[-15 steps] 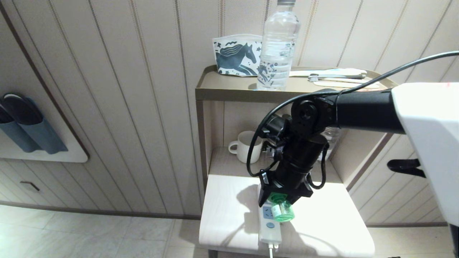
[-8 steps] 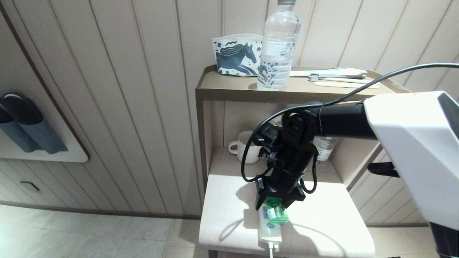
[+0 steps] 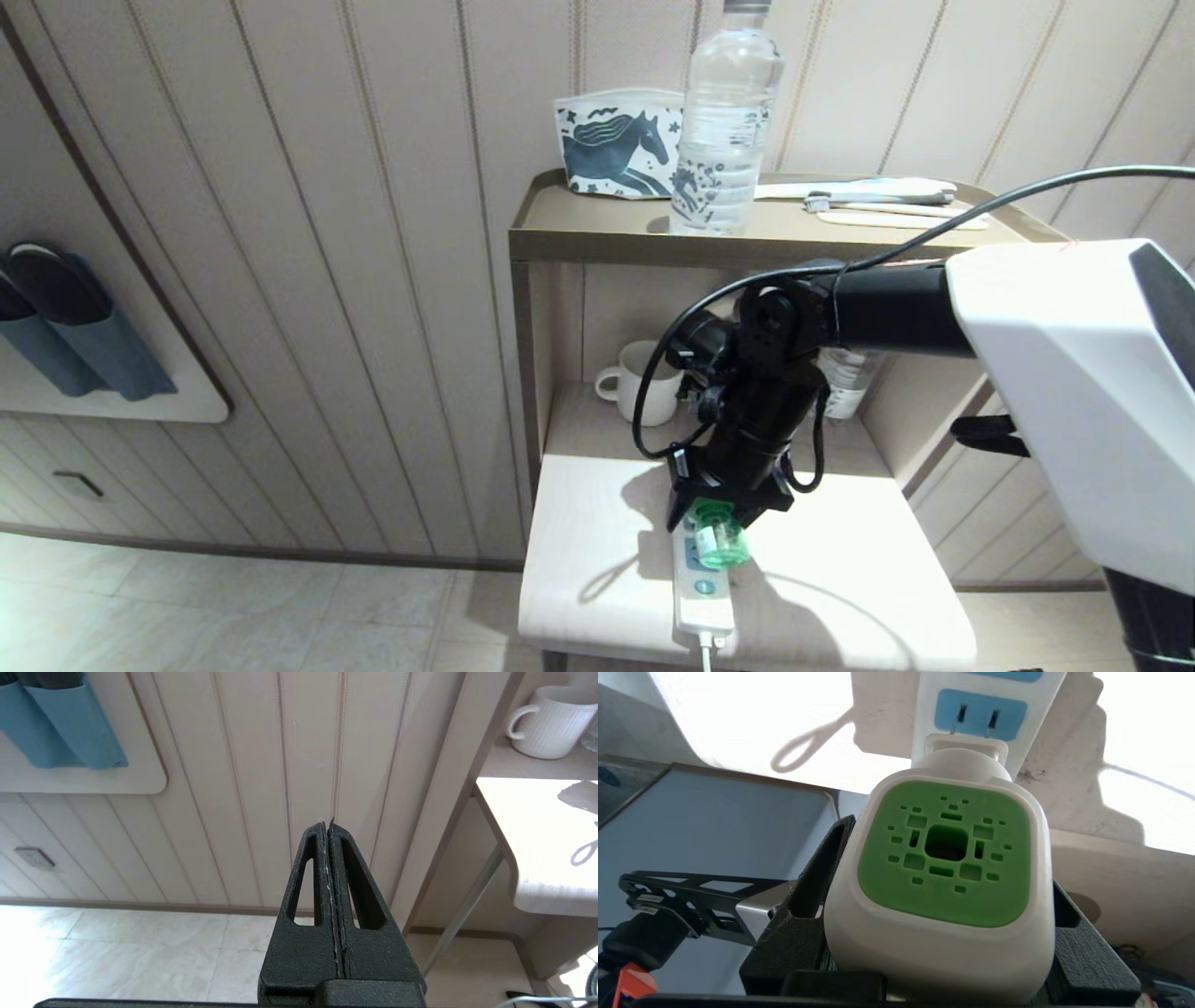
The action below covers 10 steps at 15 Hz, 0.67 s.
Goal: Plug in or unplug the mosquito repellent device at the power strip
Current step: Insert the plug into the socket
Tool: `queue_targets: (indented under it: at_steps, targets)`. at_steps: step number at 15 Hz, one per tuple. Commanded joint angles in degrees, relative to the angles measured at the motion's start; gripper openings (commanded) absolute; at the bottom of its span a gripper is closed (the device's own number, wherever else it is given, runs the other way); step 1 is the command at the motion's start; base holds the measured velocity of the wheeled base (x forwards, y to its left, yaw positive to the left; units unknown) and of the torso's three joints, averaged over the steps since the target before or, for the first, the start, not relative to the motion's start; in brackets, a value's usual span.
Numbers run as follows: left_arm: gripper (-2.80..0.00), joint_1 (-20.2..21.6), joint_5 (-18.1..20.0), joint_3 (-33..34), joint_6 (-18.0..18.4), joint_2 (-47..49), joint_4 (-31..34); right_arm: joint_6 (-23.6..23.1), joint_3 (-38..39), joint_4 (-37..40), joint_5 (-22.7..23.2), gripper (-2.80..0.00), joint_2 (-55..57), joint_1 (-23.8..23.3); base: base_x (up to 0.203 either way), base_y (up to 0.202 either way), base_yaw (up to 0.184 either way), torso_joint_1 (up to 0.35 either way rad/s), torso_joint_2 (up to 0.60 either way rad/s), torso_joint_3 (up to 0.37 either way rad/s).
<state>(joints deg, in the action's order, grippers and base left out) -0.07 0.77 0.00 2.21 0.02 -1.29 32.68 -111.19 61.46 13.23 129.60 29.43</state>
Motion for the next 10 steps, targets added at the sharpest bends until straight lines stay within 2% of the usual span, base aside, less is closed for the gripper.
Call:
queue_targets:
  at_steps: [1,10]
  targets:
    - [-2.8,0.0,0.0,0.0,0.0,0.0,0.0,0.2,-0.3,0.3,0.0,-2.8,-0.2,-0.3,0.0,0.0,0.0,0.0,0.0,0.0]
    - [-2.8,0.0,0.0,0.0,0.0,0.0,0.0,0.2,-0.1,-0.9,0.3,-2.8,1.5,-0.6,0.0,0.0,0.0,0.0,0.0,0.0]
